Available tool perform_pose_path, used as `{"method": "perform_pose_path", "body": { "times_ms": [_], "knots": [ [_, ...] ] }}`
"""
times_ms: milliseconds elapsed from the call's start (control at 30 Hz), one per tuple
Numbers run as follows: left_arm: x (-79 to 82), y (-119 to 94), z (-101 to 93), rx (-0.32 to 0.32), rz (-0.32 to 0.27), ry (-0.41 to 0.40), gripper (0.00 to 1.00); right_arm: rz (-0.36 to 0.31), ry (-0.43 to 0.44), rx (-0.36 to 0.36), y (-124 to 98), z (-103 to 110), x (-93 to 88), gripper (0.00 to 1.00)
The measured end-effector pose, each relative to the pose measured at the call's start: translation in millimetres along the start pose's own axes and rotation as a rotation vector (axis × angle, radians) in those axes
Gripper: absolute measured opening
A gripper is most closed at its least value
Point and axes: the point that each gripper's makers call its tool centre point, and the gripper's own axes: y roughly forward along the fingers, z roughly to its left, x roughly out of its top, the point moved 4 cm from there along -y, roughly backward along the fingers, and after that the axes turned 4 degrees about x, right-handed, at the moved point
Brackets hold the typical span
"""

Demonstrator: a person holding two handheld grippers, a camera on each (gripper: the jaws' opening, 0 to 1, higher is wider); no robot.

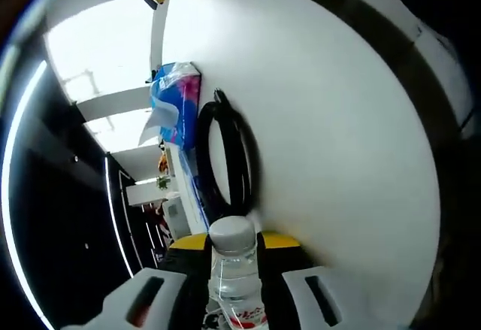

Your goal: Arrange the tabletop items into an orderly group along one side of the table until the central work area is clear of visible clutter.

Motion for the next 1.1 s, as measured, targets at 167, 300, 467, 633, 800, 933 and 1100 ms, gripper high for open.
{"method": "perform_pose_path", "body": {
  "times_ms": [167, 300, 467, 633, 800, 933, 1100],
  "knots": [
    [0.0, -2.4, -1.5, 0.005, 0.005, 0.022, 0.22, 0.003, -0.003, 0.005, 0.9, 1.4, 0.5, 0.57],
    [-0.7, -6.5, -0.2, 0.002, -0.016, -0.019, 0.22, 0.004, -0.008, 0.01, 0.9, 3.1, 0.7, 0.57],
    [-3.7, -14.1, 7.0, 0.007, -0.032, -0.081, 0.22, 0.013, -0.019, 0.009, 0.3, 4.1, -1.4, 0.58],
    [-11.7, -21.3, 22.1, 0.024, -0.053, -0.183, 0.21, 0.018, -0.022, 0.012, 0.7, 5.2, -2.1, 0.57],
    [-18.4, -23.8, 28.3, 0.022, -0.07, -0.235, 0.21, 0.012, -0.019, 0.01, 0.4, 4.2, -1.6, 0.57],
    [-25.5, -27.2, 34.8, 0.022, -0.099, -0.317, 0.21, 0.016, -0.016, 0.008, 0.4, 3.8, -3.2, 0.57],
    [-49.1, -35.1, 56.8, 0.077, -0.12, -0.488, 0.21, 0.02, -0.015, 0.008, 1.1, 4.4, -4.4, 0.57]
  ]
}}
